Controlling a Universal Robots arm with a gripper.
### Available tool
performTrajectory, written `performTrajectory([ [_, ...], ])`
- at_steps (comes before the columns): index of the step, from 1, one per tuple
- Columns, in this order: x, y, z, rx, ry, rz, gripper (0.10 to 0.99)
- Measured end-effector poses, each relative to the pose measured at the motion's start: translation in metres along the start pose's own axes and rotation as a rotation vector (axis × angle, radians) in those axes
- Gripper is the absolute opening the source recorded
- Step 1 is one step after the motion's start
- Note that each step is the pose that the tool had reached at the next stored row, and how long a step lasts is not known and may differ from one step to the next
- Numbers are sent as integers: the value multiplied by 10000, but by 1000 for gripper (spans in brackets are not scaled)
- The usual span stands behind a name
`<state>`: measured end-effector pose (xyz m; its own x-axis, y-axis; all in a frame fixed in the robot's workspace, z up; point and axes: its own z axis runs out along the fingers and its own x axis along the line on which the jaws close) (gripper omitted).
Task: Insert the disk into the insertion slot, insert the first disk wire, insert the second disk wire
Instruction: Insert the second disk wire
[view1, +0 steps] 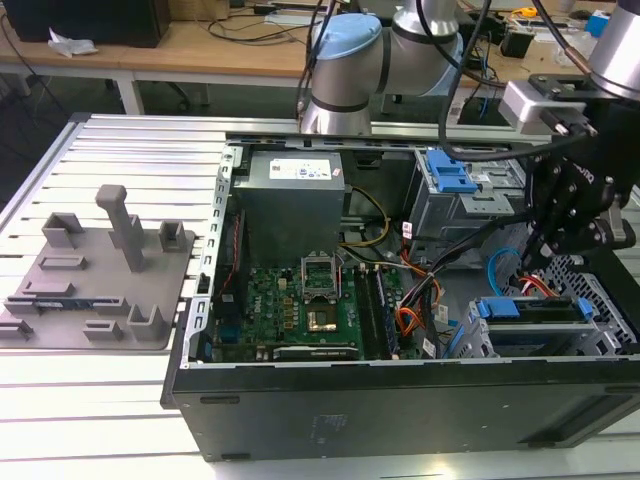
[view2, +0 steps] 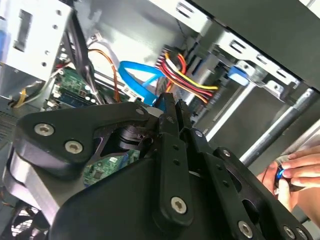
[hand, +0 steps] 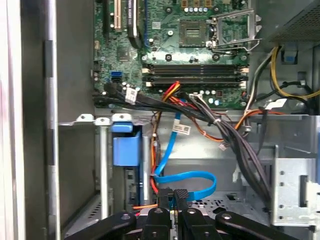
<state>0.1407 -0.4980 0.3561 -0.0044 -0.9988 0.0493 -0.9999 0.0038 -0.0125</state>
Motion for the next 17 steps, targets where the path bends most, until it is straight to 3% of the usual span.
performTrajectory([
  [5,169,-1,9,-1,-179,2,161],
  [6,238,-1,14,-1,-268,3,161],
  [10,351,-1,25,-2,-430,6,161],
  [17,355,-1,25,-2,-450,6,161],
])
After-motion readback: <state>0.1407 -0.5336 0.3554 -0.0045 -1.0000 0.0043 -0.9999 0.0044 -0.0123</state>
